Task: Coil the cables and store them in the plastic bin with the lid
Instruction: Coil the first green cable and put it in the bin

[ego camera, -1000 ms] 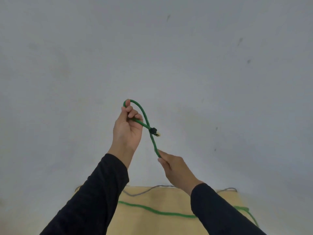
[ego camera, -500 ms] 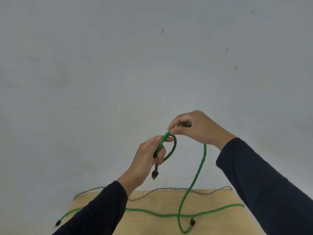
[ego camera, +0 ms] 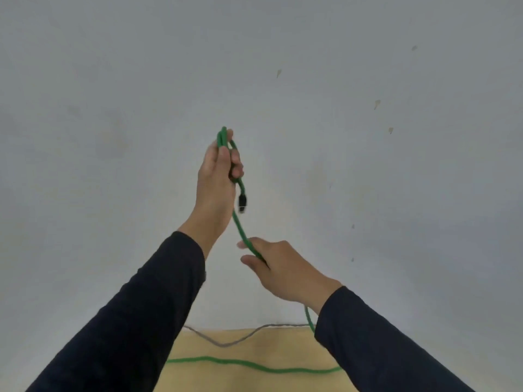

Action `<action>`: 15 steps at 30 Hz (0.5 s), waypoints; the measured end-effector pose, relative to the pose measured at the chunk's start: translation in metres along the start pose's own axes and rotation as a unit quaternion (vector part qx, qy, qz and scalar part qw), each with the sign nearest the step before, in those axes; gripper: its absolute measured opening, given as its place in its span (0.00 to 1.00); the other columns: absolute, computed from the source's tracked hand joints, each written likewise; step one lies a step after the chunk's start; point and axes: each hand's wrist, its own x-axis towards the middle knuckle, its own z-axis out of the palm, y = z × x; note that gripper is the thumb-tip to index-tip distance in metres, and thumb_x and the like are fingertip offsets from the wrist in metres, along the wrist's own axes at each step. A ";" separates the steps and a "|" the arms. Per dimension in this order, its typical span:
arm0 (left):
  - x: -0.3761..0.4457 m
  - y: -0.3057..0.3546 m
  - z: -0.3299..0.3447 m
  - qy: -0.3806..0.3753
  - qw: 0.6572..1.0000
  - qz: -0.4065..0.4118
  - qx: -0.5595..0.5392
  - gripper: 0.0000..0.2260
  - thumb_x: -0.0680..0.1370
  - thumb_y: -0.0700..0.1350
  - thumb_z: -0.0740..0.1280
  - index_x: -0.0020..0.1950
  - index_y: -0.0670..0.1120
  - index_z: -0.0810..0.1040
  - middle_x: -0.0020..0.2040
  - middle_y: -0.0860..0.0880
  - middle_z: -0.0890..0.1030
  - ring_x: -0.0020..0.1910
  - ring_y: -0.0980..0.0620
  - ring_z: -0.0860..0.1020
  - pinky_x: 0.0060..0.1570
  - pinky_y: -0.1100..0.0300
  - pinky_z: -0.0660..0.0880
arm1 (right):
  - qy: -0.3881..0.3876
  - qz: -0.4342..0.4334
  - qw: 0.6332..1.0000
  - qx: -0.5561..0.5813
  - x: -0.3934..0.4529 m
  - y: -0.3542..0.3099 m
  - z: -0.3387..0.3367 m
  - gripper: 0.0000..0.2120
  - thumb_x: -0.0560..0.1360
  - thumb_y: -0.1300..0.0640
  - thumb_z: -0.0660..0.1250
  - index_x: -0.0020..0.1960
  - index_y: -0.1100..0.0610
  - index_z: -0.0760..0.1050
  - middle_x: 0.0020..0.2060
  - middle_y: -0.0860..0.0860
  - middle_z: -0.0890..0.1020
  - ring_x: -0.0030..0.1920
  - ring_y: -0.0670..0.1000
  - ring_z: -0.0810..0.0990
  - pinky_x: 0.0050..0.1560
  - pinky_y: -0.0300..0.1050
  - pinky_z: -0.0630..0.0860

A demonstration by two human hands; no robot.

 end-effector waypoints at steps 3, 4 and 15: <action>-0.016 -0.020 -0.014 -0.073 0.954 0.040 0.287 0.14 0.83 0.44 0.52 0.67 0.49 0.70 0.36 0.52 0.72 0.34 0.56 0.69 0.41 0.64 0.68 | 0.000 -0.050 0.998 -0.040 -0.001 -0.017 -0.024 0.11 0.78 0.53 0.60 0.50 0.59 0.76 0.28 0.43 0.71 0.28 0.42 0.70 0.31 0.34 0.65; -0.026 -0.028 -0.020 -0.116 0.941 0.038 0.316 0.15 0.82 0.44 0.53 0.68 0.48 0.69 0.38 0.53 0.74 0.35 0.57 0.70 0.40 0.65 0.68 | 0.014 -0.057 0.997 -0.058 0.000 -0.021 -0.038 0.10 0.77 0.53 0.62 0.47 0.59 0.77 0.28 0.42 0.72 0.27 0.40 0.69 0.31 0.31 0.65; -0.074 -0.028 -0.011 -0.253 0.954 -0.144 0.069 0.23 0.79 0.56 0.49 0.64 0.46 0.74 0.30 0.54 0.62 0.28 0.56 0.58 0.32 0.65 0.59 | 0.052 -0.069 0.977 0.197 0.004 0.007 -0.101 0.04 0.71 0.61 0.69 0.44 0.55 0.82 0.34 0.44 0.83 0.35 0.44 0.76 0.37 0.33 0.71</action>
